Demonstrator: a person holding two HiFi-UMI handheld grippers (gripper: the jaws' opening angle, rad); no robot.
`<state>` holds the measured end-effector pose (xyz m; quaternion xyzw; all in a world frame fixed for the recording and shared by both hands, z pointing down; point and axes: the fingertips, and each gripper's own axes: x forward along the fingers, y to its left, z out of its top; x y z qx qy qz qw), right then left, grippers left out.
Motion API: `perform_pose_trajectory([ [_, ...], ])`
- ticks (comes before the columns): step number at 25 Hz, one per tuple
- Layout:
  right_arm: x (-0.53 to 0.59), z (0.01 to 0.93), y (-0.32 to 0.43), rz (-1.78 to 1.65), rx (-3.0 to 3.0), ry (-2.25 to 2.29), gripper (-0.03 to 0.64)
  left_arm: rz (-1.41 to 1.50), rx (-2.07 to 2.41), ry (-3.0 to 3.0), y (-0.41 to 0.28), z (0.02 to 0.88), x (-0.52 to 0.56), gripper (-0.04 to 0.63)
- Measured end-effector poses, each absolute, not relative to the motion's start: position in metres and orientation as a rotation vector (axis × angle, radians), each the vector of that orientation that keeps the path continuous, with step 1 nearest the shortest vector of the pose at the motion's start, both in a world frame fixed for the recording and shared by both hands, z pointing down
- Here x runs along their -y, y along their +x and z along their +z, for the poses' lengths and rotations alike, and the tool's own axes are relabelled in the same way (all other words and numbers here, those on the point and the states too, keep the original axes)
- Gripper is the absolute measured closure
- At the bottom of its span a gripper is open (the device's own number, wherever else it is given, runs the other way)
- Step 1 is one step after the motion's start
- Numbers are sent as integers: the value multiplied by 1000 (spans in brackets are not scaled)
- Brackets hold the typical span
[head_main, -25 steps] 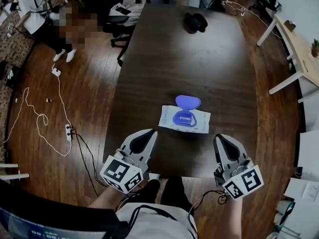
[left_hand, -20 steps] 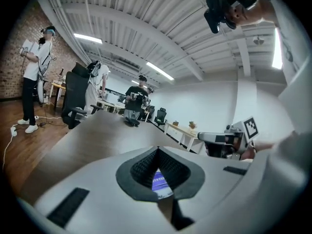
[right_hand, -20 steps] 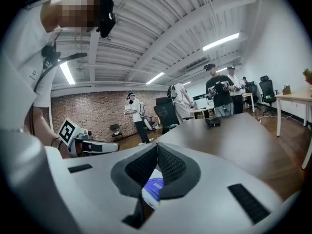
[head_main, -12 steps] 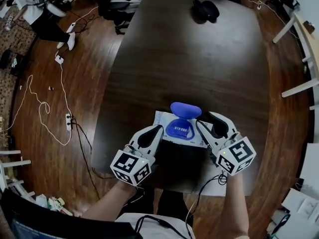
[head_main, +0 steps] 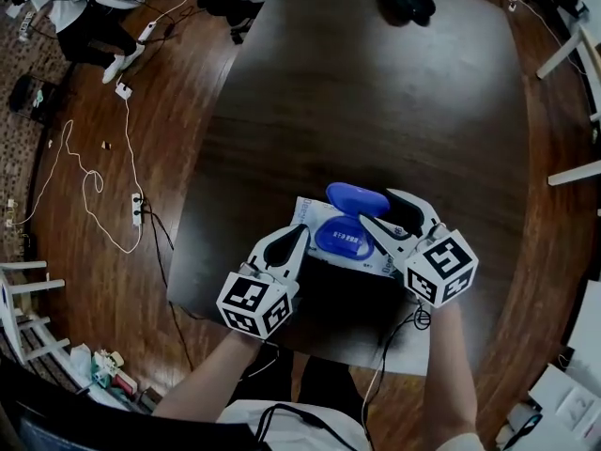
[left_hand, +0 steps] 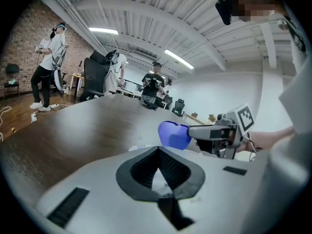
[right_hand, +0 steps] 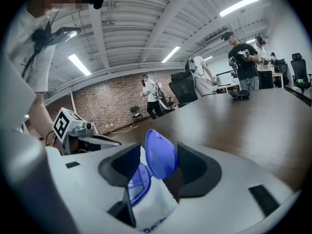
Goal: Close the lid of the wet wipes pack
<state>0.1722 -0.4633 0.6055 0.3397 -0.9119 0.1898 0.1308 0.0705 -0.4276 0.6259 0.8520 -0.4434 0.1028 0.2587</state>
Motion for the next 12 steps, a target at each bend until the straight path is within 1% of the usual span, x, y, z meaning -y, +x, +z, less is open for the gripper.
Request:
perform_pose_trajectory([
  [12, 417, 582, 148, 498, 2655, 936, 394, 259, 1191, 2370, 62, 603, 414, 598],
])
